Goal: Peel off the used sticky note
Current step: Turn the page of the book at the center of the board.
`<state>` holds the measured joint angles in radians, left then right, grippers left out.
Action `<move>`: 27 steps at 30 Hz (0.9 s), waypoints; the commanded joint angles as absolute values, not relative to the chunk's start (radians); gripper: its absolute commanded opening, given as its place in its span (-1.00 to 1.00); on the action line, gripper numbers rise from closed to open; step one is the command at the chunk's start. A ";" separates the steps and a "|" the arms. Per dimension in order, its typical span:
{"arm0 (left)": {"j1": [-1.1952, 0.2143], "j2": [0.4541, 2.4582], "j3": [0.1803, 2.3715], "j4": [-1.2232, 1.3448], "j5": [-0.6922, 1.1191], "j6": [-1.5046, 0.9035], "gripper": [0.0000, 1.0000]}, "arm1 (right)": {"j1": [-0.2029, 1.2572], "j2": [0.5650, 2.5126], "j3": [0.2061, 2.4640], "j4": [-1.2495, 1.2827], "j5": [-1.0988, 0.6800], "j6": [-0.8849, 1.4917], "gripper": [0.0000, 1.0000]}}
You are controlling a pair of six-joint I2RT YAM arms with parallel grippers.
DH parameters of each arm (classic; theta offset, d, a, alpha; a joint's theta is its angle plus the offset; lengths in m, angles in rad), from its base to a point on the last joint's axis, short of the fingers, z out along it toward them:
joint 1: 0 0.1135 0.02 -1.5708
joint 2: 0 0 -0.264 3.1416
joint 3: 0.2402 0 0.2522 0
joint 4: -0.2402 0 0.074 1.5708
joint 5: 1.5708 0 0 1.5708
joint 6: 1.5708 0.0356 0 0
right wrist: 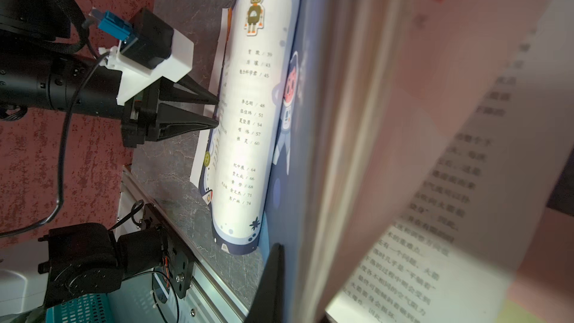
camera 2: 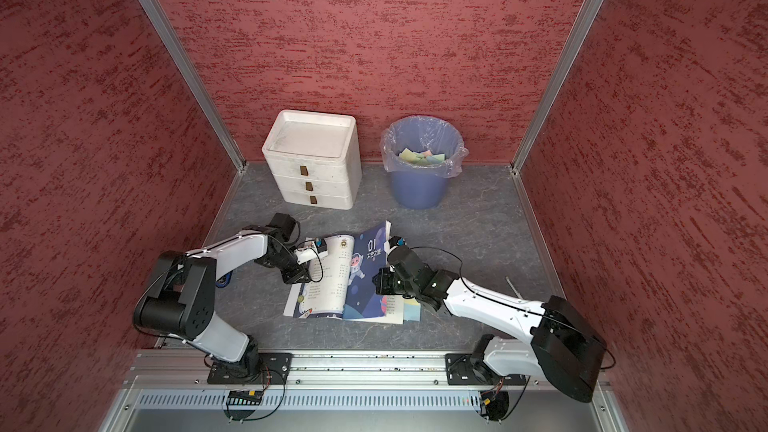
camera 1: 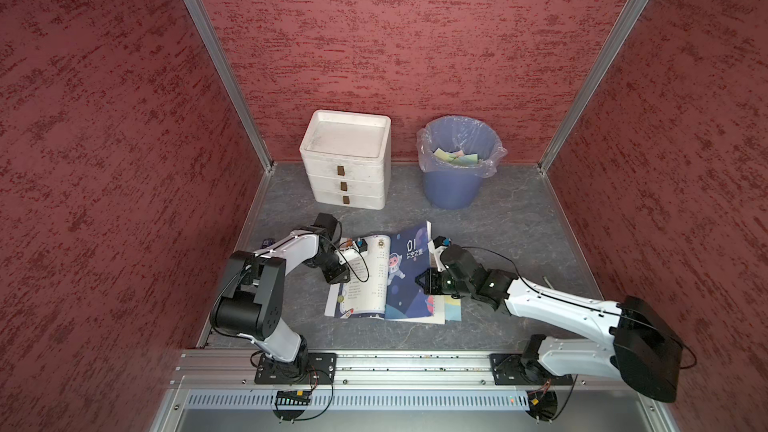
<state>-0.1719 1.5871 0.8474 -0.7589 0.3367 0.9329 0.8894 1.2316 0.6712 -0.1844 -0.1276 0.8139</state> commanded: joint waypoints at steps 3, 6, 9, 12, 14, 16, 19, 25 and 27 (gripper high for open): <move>-0.142 1.568 0.846 -0.798 0.386 0.947 -0.24 | 0.890 1.201 0.765 -0.345 -0.065 0.743 -0.92; -0.142 1.592 0.835 -0.776 0.385 0.944 -0.24 | 0.890 1.235 0.798 -0.336 -0.093 0.741 -0.89; -0.144 1.615 0.833 -0.762 0.387 0.938 -0.24 | 0.892 1.311 0.835 -0.298 -0.125 0.745 -0.84; -0.142 1.612 0.832 -0.755 0.389 0.937 -0.24 | 0.898 1.416 0.893 -0.258 -0.158 0.747 -0.59; -0.141 1.605 0.831 -0.758 0.391 0.940 -0.24 | 0.905 1.478 0.939 -0.232 -0.176 0.748 -0.38; -0.136 1.597 0.828 -0.765 0.397 0.947 -0.24 | 0.915 1.536 0.991 -0.227 -0.182 0.744 -0.17; -0.104 1.584 0.836 -0.788 0.427 0.963 -0.25 | 0.929 1.599 1.065 -0.232 -0.189 0.739 0.18; -0.006 1.561 0.877 -0.838 0.460 1.002 -0.25 | 0.955 1.688 1.156 -0.207 -0.209 0.740 0.59; 0.023 1.539 0.894 -0.870 0.472 1.016 -0.25 | 0.957 1.716 1.167 -0.186 -0.224 0.748 0.85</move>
<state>-0.0113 1.5822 0.8593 -0.8177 0.4259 0.9768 0.9466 1.6875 1.1378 -0.2287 -0.1932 0.7460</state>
